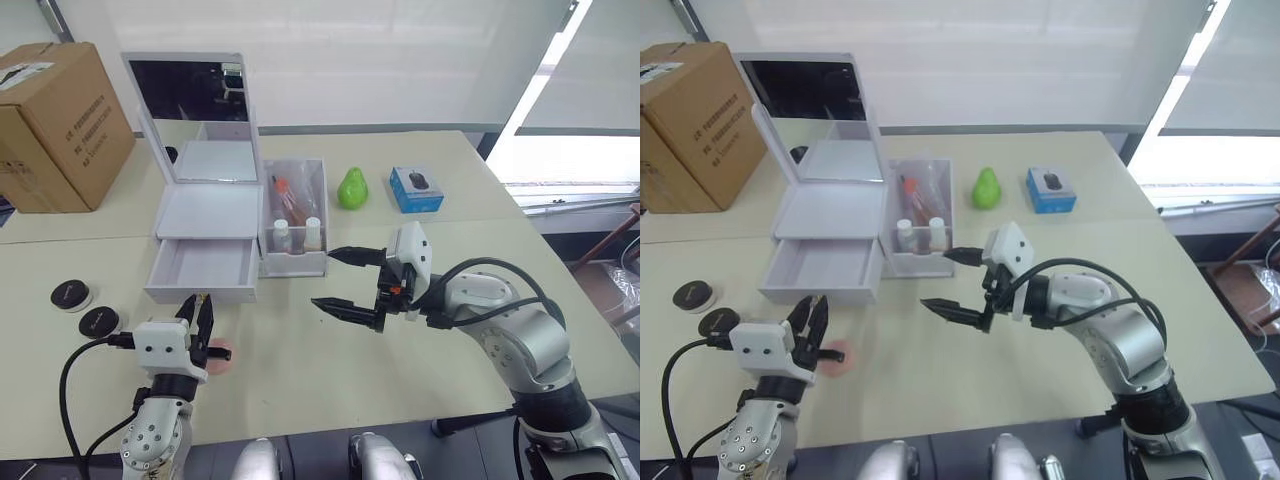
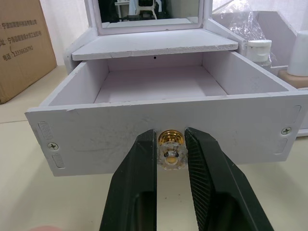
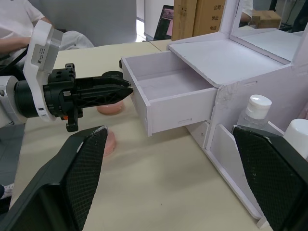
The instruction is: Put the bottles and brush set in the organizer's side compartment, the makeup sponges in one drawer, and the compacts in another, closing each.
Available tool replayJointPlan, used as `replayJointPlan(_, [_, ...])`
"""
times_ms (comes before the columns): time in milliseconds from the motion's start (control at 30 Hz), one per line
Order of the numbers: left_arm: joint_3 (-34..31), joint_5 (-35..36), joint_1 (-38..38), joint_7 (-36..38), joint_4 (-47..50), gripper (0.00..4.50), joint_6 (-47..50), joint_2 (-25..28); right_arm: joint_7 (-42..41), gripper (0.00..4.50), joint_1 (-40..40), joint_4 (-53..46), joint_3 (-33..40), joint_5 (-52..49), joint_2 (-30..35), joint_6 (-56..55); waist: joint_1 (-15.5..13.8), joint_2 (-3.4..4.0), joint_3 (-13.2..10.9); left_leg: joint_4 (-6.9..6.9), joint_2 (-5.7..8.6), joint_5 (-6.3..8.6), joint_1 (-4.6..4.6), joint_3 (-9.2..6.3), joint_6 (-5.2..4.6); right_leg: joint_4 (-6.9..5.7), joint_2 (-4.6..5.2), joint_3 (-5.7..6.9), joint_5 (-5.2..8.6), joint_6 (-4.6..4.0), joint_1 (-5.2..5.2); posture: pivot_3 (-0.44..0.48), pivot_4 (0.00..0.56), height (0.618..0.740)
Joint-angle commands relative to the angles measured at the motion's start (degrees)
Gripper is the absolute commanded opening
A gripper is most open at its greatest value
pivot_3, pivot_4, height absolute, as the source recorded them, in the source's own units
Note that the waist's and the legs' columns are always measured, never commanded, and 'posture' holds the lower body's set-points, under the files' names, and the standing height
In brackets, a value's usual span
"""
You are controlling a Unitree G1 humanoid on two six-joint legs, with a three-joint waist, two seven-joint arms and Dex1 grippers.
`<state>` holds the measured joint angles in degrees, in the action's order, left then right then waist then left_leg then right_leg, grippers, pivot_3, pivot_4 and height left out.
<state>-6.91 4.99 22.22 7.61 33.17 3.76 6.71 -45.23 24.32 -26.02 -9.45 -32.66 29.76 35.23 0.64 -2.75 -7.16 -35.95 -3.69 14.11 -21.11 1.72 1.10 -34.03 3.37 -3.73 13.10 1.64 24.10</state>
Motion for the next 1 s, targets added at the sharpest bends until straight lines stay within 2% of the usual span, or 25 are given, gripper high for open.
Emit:
replayJointPlan(33, [0.1, 0.8, 0.0, 0.1, 0.6, 1.28, 0.7, 0.0, 0.2, 4.50, 0.3, -1.9, 1.0, -0.4, 0.1, 0.1, 0.0, 0.00, 0.0, 0.00, 0.00, 0.00, -0.01, 0.00, 0.00, 0.00, 0.00, 0.00, 0.00, 0.00, 0.00, 0.000, 0.150, 0.733])
replayJointPlan(300, [-1.4, 2.5, 2.4, 0.8, 1.8, 3.56, -0.8, 0.2, 0.4, 4.50, 0.0, -2.0, 1.4, -0.7, 0.2, 0.1, 0.1, -0.06, 0.0, -0.01, -0.01, 0.00, -0.08, -0.03, -0.01, -0.03, -0.03, 0.00, -0.01, 0.00, -0.05, 0.000, 0.150, 0.733])
replayJointPlan(400, [-4.7, 6.1, 6.9, 3.3, 4.3, 4.46, -1.9, 1.5, 0.7, 4.50, -0.8, -2.8, 2.2, -1.2, 0.6, 0.4, 0.2, -0.13, 0.1, 0.00, -0.02, 0.00, -0.07, -0.03, -0.01, -0.03, -0.03, 0.00, 0.00, 0.00, -0.01, 0.000, 0.150, 0.733])
replayJointPlan(533, [-15.9, 19.2, 13.1, 16.7, 2.9, 4.46, -2.2, 10.3, 1.1, 4.50, -3.6, -4.8, 5.2, -2.9, 2.0, 1.4, 0.2, 0.01, -0.1, 0.05, -0.08, 0.01, -0.04, -0.03, 0.01, -0.02, -0.02, 0.05, 0.01, -0.03, 0.15, 0.000, 0.150, 0.733])
replayJointPlan(600, [-24.0, 26.7, 13.7, 25.0, -2.8, 4.46, 0.8, 18.3, 0.2, 4.50, -6.8, -5.0, 7.8, -3.2, 3.8, 0.5, 0.0, 0.07, -0.2, 0.05, -0.11, 0.06, -0.04, -0.03, 0.11, 0.00, 0.02, 0.11, 0.07, -0.12, 0.22, 0.000, 0.150, 0.733])
replayJointPlan(700, [-33.2, 32.0, 12.5, 34.7, -14.0, 4.46, 3.6, 28.9, -1.5, 4.50, -11.5, -4.8, 11.2, -2.1, 6.5, -2.1, -0.4, 0.06, -0.3, 0.05, -0.10, 0.25, -0.06, -0.02, 0.43, 0.04, 0.09, 0.21, 0.11, -0.19, 0.26, 0.000, 0.150, 0.733])
replayJointPlan(800, [-40.3, 35.5, 10.2, 44.5, -26.6, 4.46, 6.4, 38.4, -3.2, 4.50, -16.1, -2.7, 18.9, -4.2, 8.1, -4.9, -0.5, -0.04, -0.3, 0.03, -0.10, 0.26, -0.06, -0.01, 0.45, 0.06, 0.13, 0.28, 0.13, -0.21, 0.26, 0.000, 0.150, 0.733])
replayJointPlan(900, [-43.8, 33.1, 6.8, 51.8, -41.6, 4.46, 5.1, 46.8, -8.2, 4.50, -22.8, 1.1, 26.6, -3.7, 11.8, -8.3, -0.7, -0.03, -0.3, 0.01, -0.10, 0.26, -0.05, 0.02, 0.45, 0.09, 0.17, 0.32, 0.14, -0.22, 0.24, 0.000, 0.150, 0.733])
replayJointPlan(1000, [-44.4, 30.1, 1.1, 55.3, -56.4, 4.46, 2.3, 53.3, -12.5, 4.50, -29.5, 5.6, 33.6, -3.9, 14.3, -10.7, -0.9, -0.02, -0.3, 0.04, -0.15, 0.25, 0.00, 0.16, 0.43, 0.08, 0.22, 0.34, 0.14, -0.23, 0.25, 0.000, 0.150, 0.733])
